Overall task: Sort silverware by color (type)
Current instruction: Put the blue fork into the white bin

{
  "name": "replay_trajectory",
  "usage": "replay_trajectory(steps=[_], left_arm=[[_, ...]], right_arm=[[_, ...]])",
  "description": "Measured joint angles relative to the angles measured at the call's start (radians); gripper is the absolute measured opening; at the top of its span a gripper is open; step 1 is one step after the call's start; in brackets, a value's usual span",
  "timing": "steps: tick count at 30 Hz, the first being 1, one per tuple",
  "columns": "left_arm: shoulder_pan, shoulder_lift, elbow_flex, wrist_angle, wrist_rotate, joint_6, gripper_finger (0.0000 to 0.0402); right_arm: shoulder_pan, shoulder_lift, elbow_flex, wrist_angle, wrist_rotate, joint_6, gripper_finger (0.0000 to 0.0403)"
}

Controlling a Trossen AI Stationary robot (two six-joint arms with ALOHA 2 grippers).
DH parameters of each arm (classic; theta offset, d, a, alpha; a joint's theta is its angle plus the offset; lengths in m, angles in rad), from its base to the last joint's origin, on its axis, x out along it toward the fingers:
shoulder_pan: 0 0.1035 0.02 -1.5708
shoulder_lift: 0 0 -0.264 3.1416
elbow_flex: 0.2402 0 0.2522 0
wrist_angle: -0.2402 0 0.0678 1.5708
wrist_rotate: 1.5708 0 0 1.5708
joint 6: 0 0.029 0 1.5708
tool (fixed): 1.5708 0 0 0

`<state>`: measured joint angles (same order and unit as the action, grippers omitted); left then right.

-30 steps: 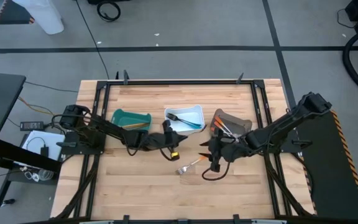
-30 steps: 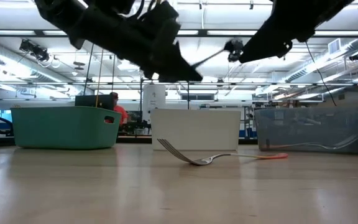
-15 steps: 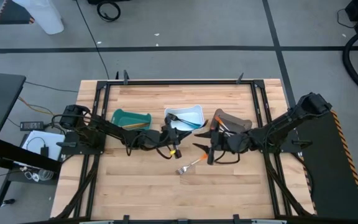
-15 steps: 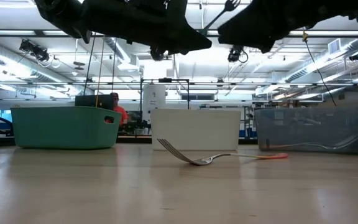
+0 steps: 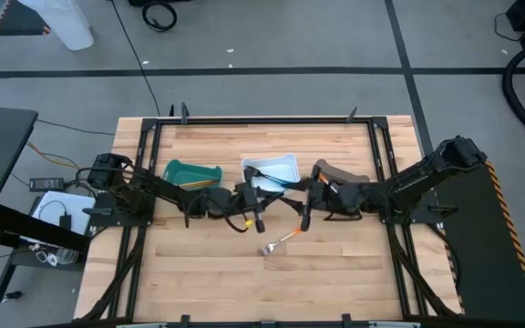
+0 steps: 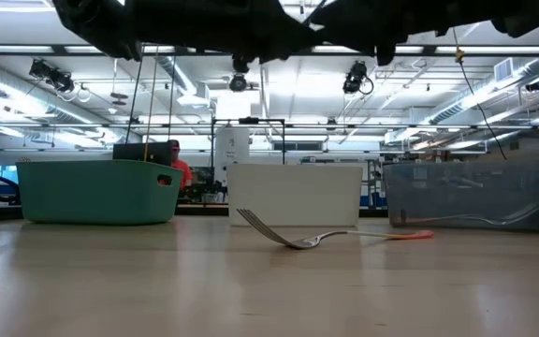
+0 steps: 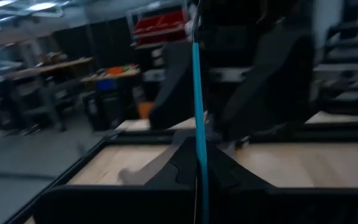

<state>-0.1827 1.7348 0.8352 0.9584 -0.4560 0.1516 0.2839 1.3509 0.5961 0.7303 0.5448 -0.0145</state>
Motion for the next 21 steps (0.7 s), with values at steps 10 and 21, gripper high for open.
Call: replay_trajectory(steps=[10,21], left_arm=[[0.035,0.000,0.000,0.106,0.195,-0.060,0.0011],[0.042,0.000,0.000,0.099,0.203,-0.087,0.0011]], right_arm=[[-0.004,-0.003,0.000,0.137,-0.130,-0.117,0.0157],[-0.019,-0.003,0.000,0.176,-0.185,-0.154,0.0083]])
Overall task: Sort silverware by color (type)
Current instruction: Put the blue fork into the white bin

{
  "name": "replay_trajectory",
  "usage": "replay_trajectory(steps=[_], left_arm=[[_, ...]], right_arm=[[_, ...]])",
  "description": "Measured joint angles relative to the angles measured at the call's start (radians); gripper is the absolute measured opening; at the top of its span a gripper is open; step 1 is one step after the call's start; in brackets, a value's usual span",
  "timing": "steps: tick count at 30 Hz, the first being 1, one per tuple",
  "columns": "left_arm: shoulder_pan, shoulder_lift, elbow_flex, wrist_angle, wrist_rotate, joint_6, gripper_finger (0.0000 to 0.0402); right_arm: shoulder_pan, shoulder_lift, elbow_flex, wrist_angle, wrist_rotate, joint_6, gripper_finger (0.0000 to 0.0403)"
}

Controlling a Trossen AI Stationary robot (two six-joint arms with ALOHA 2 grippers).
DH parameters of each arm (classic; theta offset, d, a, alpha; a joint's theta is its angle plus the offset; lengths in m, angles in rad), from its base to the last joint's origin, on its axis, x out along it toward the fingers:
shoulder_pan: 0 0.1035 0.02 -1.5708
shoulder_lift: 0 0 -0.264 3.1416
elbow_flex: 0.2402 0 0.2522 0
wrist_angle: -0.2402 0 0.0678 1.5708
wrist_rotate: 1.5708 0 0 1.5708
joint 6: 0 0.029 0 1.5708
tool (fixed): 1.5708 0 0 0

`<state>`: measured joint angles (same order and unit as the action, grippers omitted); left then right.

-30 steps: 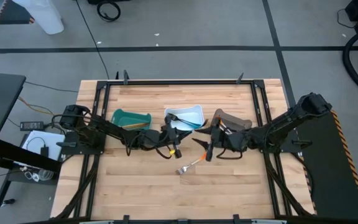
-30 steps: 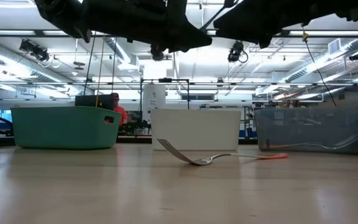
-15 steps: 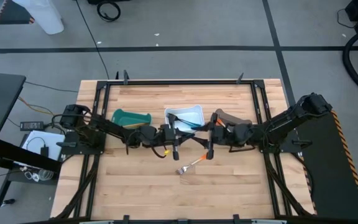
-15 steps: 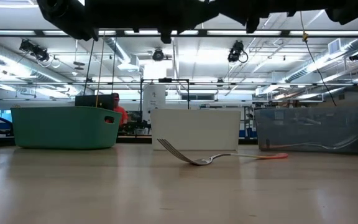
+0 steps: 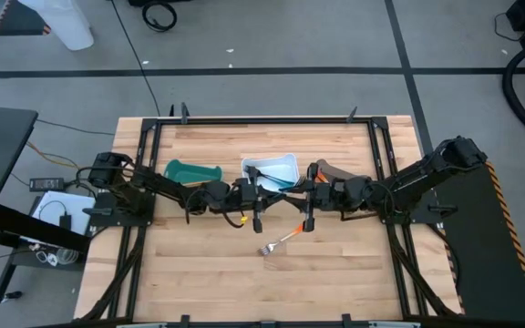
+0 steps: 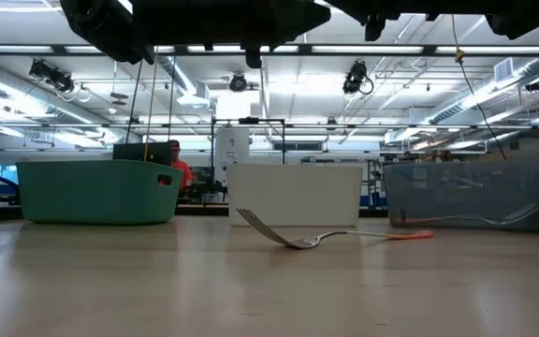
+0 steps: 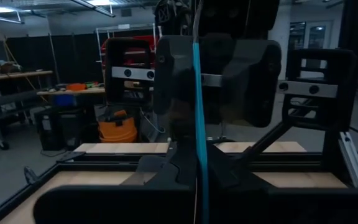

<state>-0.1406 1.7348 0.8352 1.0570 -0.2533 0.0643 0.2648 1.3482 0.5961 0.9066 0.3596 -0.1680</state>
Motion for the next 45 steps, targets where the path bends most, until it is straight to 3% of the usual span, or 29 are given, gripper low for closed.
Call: replay_trajectory(steps=[7,13,18,23,27,31,36,45], left_arm=[[0.000,0.000,0.000,0.000,0.005,0.005,0.0011],[0.000,0.000,0.000,-0.011,-0.005,0.004,0.0020],[-0.002,-0.001,0.001,-0.048,-0.052,-0.002,0.0077],[-0.009,-0.001,0.001,-0.169,-0.090,-0.020,0.0150],[-0.016,-0.008,0.005,-0.286,-0.092,-0.054,0.0182],[-0.021,-0.016,0.029,-0.433,-0.092,-0.075,0.0188],[-0.021,-0.016,0.080,-0.618,-0.076,-0.142,0.0186],[0.014,-0.016,0.121,-0.648,0.103,-0.272,0.0181]], right_arm=[[-0.029,0.000,0.000,-0.001,-0.062,0.019,0.0017],[-0.047,0.000,0.000,-0.018,-0.076,0.036,0.0011],[-0.051,0.000,0.000,-0.066,-0.066,0.052,0.0009],[-0.052,0.000,0.000,-0.168,-0.065,0.132,0.0008],[-0.052,0.000,0.000,-0.258,-0.049,0.203,0.0008],[-0.052,0.000,0.000,-0.357,-0.055,0.278,0.0008],[-0.063,0.000,0.000,-0.482,-0.138,0.370,0.0008],[-0.084,0.000,0.000,-0.634,-0.302,0.463,0.0009]])
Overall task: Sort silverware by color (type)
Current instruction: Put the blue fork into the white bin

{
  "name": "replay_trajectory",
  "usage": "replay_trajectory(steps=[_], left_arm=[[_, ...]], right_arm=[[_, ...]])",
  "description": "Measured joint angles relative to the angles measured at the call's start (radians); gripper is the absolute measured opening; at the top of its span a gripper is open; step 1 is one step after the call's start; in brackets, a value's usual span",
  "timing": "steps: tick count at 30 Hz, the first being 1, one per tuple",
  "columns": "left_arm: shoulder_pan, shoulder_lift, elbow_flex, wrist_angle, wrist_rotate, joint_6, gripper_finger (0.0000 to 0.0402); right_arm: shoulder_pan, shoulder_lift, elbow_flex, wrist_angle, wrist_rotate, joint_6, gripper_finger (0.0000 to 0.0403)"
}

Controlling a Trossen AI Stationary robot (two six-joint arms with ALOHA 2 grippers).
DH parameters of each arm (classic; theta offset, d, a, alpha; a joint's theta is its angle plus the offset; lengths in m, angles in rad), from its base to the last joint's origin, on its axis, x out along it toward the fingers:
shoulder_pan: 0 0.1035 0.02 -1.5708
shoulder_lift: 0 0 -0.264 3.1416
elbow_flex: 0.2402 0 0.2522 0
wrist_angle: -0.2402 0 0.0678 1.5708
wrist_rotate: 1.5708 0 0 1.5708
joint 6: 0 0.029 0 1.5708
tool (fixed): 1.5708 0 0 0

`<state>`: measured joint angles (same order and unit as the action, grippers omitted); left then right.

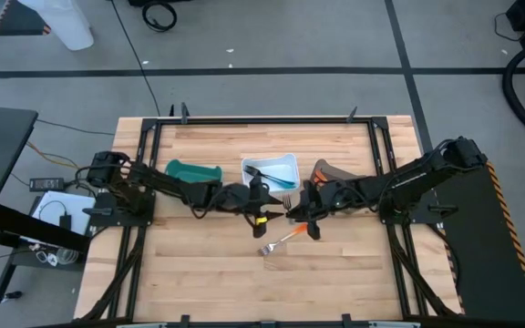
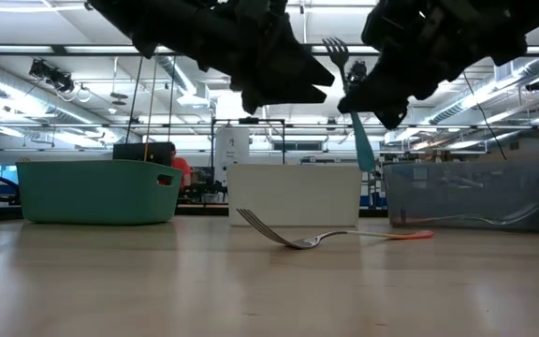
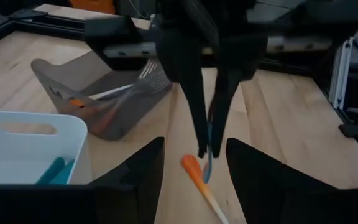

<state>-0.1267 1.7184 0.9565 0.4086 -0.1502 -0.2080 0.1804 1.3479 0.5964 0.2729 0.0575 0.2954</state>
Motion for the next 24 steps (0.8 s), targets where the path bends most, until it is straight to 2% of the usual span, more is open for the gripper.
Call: replay_trajectory(steps=[11,18,24], left_arm=[[0.013,0.000,0.001,0.147,0.006,-0.018,0.0180],[0.012,0.000,0.001,0.195,0.046,-0.056,0.0180],[0.013,0.014,0.001,0.216,0.048,-0.071,0.0178]], right_arm=[[0.000,0.000,0.000,-0.020,-0.033,-0.012,0.0010],[0.001,0.000,0.000,-0.018,-0.054,-0.166,0.0010],[0.001,0.001,0.000,-0.010,0.034,-0.287,0.0011]])
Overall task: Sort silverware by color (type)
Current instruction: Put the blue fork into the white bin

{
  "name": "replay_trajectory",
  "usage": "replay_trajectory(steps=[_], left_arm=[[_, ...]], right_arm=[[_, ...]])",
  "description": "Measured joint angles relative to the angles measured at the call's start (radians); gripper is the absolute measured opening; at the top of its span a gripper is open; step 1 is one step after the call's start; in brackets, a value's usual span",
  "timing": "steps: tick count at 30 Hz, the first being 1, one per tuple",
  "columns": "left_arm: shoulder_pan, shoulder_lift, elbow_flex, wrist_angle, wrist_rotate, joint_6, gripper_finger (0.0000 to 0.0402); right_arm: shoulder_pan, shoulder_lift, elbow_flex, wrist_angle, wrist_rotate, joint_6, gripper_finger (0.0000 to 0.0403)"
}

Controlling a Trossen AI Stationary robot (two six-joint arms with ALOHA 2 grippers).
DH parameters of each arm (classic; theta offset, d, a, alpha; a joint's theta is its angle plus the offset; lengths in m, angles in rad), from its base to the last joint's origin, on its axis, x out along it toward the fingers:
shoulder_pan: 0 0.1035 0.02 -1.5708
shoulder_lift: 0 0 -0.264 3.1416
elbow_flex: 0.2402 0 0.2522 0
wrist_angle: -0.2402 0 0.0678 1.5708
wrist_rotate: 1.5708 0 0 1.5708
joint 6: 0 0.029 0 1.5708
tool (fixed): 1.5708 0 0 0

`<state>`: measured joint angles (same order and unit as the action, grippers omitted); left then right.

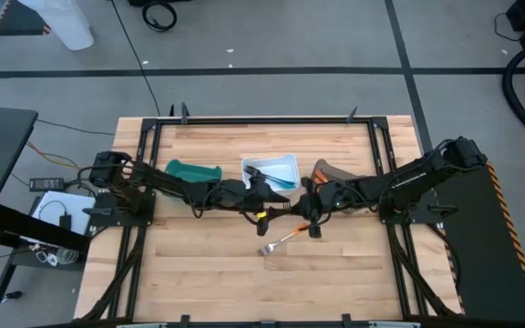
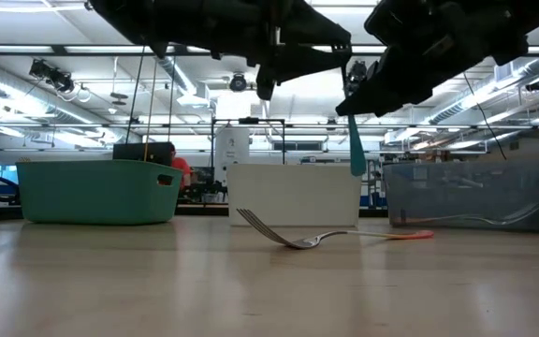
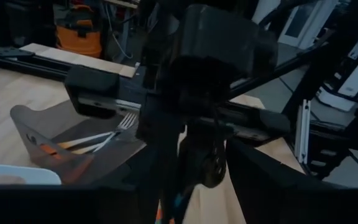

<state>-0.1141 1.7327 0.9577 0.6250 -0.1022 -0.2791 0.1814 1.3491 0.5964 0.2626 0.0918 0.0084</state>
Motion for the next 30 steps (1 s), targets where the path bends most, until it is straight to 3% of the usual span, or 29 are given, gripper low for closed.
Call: replay_trajectory(steps=[8,16,20,27,30], left_arm=[[0.016,0.015,0.000,0.050,0.001,0.001,0.0120],[0.020,0.015,0.001,0.038,0.011,0.034,0.0020],[0.020,0.015,0.001,0.034,0.011,0.035,0.0012],[0.007,0.015,0.001,0.023,-0.013,0.107,0.0010],[-0.006,0.015,0.000,0.007,-0.045,0.151,0.0010]], right_arm=[[0.000,0.000,0.000,0.006,0.076,-0.088,0.0011],[0.000,0.001,0.000,-0.005,0.092,-0.113,0.0011],[0.000,0.001,0.000,-0.017,0.108,-0.076,0.0014],[0.004,-0.001,0.002,-0.043,0.151,-0.004,0.0084],[0.018,-0.001,0.007,-0.081,0.220,0.005,0.0121]])
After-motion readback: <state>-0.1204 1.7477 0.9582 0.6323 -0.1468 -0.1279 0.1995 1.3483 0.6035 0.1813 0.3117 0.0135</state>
